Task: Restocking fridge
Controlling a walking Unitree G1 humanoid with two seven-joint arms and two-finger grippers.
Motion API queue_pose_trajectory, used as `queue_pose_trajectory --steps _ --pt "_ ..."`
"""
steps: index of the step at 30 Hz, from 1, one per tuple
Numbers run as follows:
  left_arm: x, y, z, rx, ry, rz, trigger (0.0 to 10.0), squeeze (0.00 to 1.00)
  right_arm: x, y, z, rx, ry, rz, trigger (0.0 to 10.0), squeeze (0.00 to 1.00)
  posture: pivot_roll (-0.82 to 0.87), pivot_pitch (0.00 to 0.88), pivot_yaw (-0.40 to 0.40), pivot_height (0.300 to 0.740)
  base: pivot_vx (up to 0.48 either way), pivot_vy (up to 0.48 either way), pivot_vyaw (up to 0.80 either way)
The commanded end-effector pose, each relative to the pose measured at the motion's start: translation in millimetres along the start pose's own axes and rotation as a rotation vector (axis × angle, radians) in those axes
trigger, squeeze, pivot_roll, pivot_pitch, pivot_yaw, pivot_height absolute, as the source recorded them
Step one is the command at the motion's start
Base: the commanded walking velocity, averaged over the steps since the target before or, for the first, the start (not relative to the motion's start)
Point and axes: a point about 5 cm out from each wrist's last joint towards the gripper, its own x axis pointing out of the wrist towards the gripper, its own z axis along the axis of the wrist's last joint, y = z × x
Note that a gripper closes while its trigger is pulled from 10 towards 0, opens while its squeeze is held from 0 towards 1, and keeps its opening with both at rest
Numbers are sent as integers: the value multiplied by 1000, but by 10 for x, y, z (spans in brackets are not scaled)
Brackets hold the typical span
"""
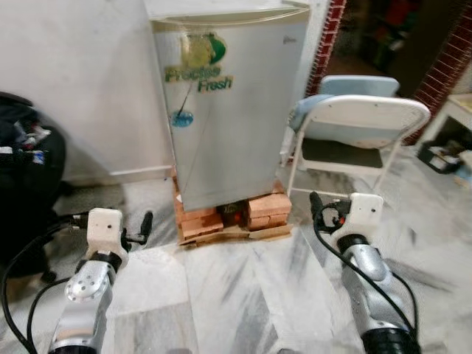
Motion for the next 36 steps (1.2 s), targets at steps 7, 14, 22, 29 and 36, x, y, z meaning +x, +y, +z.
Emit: queue_pose_trajectory --steps 7,14,22,29,36 --pt "38 -30 84 2 -32 -17 10000 0 12 -140 75 -15 -35 -46 10000 0 30 0 9 740 273 396 -800" --pt "16 -13 36 -16 -10 2 10000 0 -4 -144 68 -24 -34 -46 10000 0 29 0 3 740 228 407 -800" --pt "21 -60 2 -29 0 3 10000 0 9 -168 83 -33 -42 -45 10000 0 30 0 -4 740 0 465 -470" --pt "-6 -80 -58 -40 27 9 10000 0 10 -171 75 -40 -39 -42 10000 0 30 0 -4 740 0 480 0" --pt "-1 -95 -66 -41 29 7 10000 0 26 -177 79 -49 -40 -40 10000 0 35 0 -12 740 0 480 0"
